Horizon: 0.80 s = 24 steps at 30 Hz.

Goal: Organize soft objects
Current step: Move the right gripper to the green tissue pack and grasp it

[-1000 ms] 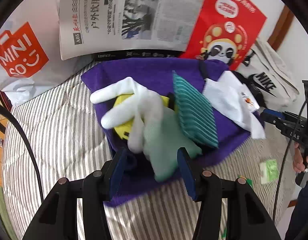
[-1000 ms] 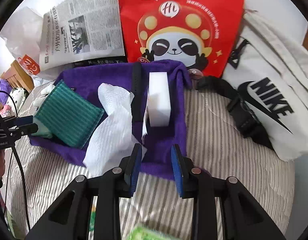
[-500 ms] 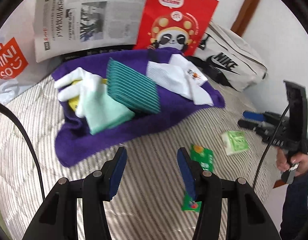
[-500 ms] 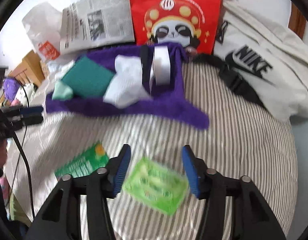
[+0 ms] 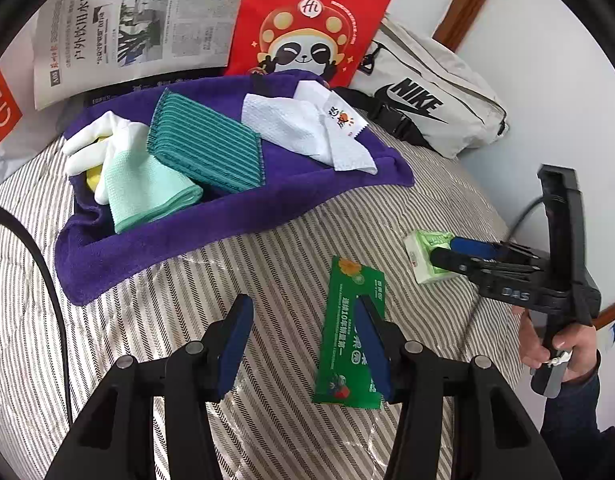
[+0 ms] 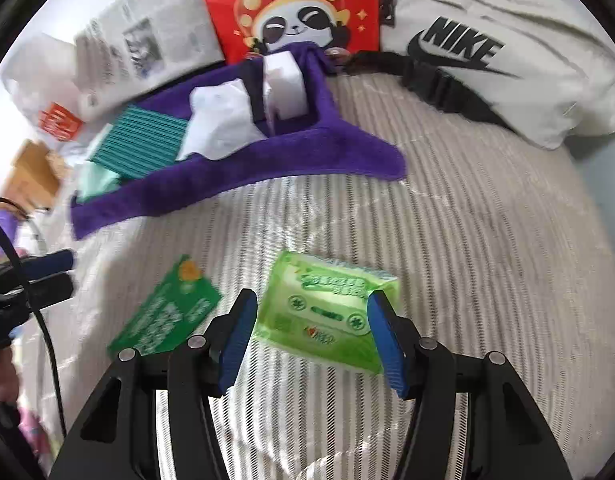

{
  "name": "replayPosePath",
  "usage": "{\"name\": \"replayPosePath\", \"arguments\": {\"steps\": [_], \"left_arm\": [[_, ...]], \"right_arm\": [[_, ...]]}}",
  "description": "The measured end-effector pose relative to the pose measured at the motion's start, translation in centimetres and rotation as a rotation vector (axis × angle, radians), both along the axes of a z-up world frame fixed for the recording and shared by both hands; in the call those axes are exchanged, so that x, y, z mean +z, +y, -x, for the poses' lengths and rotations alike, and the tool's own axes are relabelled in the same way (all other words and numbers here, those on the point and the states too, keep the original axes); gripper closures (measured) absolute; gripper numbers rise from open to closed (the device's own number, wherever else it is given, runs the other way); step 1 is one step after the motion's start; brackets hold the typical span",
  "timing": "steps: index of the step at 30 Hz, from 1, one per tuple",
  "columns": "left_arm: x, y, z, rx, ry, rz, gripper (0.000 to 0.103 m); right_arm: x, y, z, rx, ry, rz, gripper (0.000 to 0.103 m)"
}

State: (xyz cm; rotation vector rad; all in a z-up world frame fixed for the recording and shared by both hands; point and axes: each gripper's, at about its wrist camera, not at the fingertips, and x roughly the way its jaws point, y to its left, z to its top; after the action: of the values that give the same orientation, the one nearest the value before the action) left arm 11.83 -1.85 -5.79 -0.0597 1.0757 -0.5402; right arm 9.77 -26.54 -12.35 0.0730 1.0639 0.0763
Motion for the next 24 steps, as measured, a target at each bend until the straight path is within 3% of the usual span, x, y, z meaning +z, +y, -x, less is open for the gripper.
{"name": "replayPosePath", "arguments": {"steps": [8,11,15,18,24], "left_arm": [[0.3,-0.2,0.6,-0.027,-0.010,0.008,0.053],[0.2,-0.2,0.8,-0.033,-0.015,0.020,0.053],[-0.1,-0.2,0.9,-0.036,-0.006,0.027,0.053],[-0.3,-0.3,1.0,-0.047,-0.002,0.025,0.053],[-0.9,-0.9,0.8,-0.053,0.012,0.032,0.053]], "right_arm": [[-0.5,0.8,0.1,-0.074,0.009,0.093,0.041],[-1.0,0.8,0.0,-0.092,0.007,0.108,0.033],[-0.6,0.1,-0.1,-0.088,-0.005,0.072,0.030],[-0.4,-0.2,0.4,-0.070,0.001,0.087,0.020],[-1.0,-0.8,0.4,-0.098,0.021,0.030,0.020]]}}
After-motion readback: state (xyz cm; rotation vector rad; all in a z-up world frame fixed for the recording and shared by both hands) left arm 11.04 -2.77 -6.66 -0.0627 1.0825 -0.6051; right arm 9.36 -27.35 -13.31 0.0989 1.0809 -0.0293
